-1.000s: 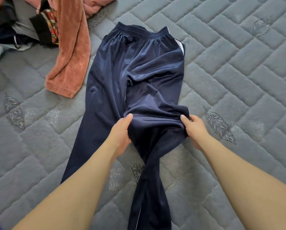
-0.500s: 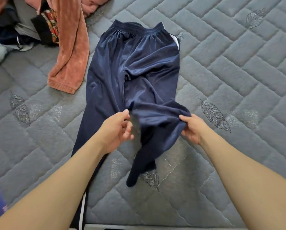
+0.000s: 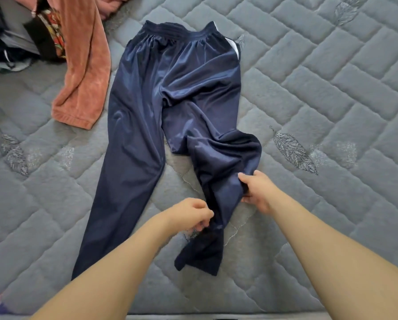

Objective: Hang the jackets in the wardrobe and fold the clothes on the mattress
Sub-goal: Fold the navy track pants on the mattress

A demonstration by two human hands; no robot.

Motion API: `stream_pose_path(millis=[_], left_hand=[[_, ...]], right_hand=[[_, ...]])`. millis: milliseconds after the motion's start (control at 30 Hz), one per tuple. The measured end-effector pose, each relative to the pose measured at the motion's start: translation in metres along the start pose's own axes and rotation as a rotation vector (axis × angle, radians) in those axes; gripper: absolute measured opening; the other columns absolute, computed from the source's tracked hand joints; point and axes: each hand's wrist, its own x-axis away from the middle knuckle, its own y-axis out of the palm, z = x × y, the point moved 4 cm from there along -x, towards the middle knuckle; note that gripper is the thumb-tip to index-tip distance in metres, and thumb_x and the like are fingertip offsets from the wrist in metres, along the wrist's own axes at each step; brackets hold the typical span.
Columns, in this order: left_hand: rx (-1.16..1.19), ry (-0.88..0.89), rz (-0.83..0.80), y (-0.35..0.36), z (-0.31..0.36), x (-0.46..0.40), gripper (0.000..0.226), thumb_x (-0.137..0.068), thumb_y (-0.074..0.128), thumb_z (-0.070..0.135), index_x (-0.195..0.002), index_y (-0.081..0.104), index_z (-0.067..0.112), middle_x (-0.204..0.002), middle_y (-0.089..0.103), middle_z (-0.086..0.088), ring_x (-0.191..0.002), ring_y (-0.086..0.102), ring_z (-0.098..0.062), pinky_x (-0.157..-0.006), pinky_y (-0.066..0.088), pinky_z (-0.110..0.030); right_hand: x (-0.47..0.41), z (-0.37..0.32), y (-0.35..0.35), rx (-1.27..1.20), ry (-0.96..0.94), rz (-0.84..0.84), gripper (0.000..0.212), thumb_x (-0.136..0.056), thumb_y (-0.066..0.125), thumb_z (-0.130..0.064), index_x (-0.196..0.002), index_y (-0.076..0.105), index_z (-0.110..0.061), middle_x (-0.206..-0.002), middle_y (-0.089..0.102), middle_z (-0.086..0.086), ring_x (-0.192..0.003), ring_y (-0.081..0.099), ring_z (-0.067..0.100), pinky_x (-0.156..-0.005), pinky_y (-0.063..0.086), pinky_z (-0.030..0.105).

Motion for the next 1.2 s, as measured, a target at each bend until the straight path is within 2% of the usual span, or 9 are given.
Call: stream_pose_path(millis=[100, 200, 433, 600, 733, 867, 967, 1067, 1200], left_hand=[[0.159, -0.003, 0.394, -0.017, 0.002, -0.008, 0.035, -0.084, 0.068, 0.042, -0.113, 0.061, 0.024, -0.099, 0.064, 0.008, -0.092, 0.061, -0.011, -0.078, 0.05, -0.029], [0.037, -0.037, 0.34, 0.006, 0.015, -0.023, 0.057, -0.085, 0.067, 0.048, -0.135, 0.051, 0.024, -0.127, 0.051, -0.005, -0.121, 0.047, -0.027, -0.104, 0.043, -0.043], [0.74, 0.082, 0.33, 0.031, 0.037, -0.02, 0.01, -0.093, 0.052, 0.017, -0.093, 0.062, 0.015, -0.094, 0.07, -0.007, -0.089, 0.061, -0.021, -0.078, 0.049, -0.035], [0.379, 0.041, 0.068, 0.014, 0.027, 0.012, 0.042, -0.081, 0.071, 0.048, -0.116, 0.062, 0.026, -0.108, 0.074, 0.005, -0.101, 0.07, -0.013, -0.094, 0.055, -0.035], [0.004, -0.408, -0.258, 0.001, -0.007, 0.038, 0.027, -0.084, 0.076, 0.027, -0.098, 0.057, 0.013, -0.05, 0.051, 0.001, -0.037, 0.041, -0.014, -0.041, 0.033, -0.022], [0.15, -0.481, -0.193, -0.003, -0.031, 0.04, 0.019, -0.089, 0.066, 0.022, -0.084, 0.048, 0.014, -0.049, 0.043, -0.001, -0.036, 0.036, -0.015, -0.041, 0.028, -0.021], [-0.167, -0.445, -0.153, -0.013, -0.047, 0.047, 0.009, -0.087, 0.056, 0.024, -0.089, 0.061, 0.017, -0.058, 0.06, -0.001, -0.045, 0.049, -0.018, -0.046, 0.038, -0.022], [-0.306, -0.243, 0.297, -0.053, -0.062, 0.056, 0.006, -0.078, 0.053, 0.029, -0.076, 0.058, 0.028, -0.077, 0.064, 0.006, -0.067, 0.056, -0.015, -0.058, 0.043, -0.027], [-0.233, -0.256, 0.937, -0.125, -0.107, 0.09, 0.047, -0.083, 0.063, 0.033, -0.126, 0.051, 0.017, -0.127, 0.052, -0.01, -0.117, 0.047, -0.035, -0.095, 0.041, -0.045]], right_hand=[[0.003, -0.001, -0.021, -0.022, -0.05, 0.094, 0.013, -0.1, 0.053, -0.027, -0.11, 0.05, -0.019, -0.099, 0.065, 0.004, -0.076, 0.062, 0.021, -0.057, 0.053, 0.031], [0.015, 0.01, -0.031, 0.037, 0.095, -0.075, 0.019, -0.094, 0.062, -0.022, -0.111, 0.059, -0.015, -0.094, 0.072, 0.004, -0.076, 0.067, 0.02, -0.063, 0.053, 0.032], [0.022, 0.023, -0.05, 0.099, 0.036, -0.031, 0.011, -0.104, 0.046, -0.024, -0.113, 0.049, -0.02, -0.111, 0.065, 0.008, -0.087, 0.064, 0.026, -0.074, 0.057, 0.041], [0.023, 0.019, -0.027, 0.518, -0.17, 0.072, 0.026, -0.104, 0.042, -0.027, -0.12, 0.043, -0.007, -0.128, 0.053, 0.017, -0.121, 0.051, 0.032, -0.102, 0.041, 0.04], [0.028, 0.034, -0.022, 0.912, -0.084, 0.091, 0.03, -0.104, 0.038, -0.023, -0.127, 0.038, -0.003, -0.13, 0.053, 0.026, -0.119, 0.052, 0.04, -0.092, 0.04, 0.041], [0.036, 0.046, -0.029, 1.018, 0.003, 0.148, 0.031, -0.102, 0.039, -0.018, -0.128, 0.042, -0.002, -0.125, 0.056, 0.024, -0.112, 0.057, 0.039, -0.088, 0.048, 0.041], [0.047, 0.037, -0.024, 1.042, -0.109, 0.347, 0.032, -0.098, 0.047, -0.02, -0.126, 0.038, -0.008, -0.128, 0.049, 0.021, -0.112, 0.054, 0.041, -0.082, 0.041, 0.042], [0.066, 0.013, 0.006, 1.169, -0.493, 0.575, 0.046, -0.083, 0.057, -0.007, -0.128, 0.05, -0.008, -0.12, 0.049, 0.018, -0.103, 0.052, 0.041, -0.085, 0.041, 0.047], [0.071, -0.003, 0.091, 1.018, -0.72, 0.149, 0.026, -0.089, 0.05, -0.009, -0.112, 0.061, -0.013, -0.112, 0.058, 0.007, -0.099, 0.056, 0.03, -0.089, 0.044, 0.041]])
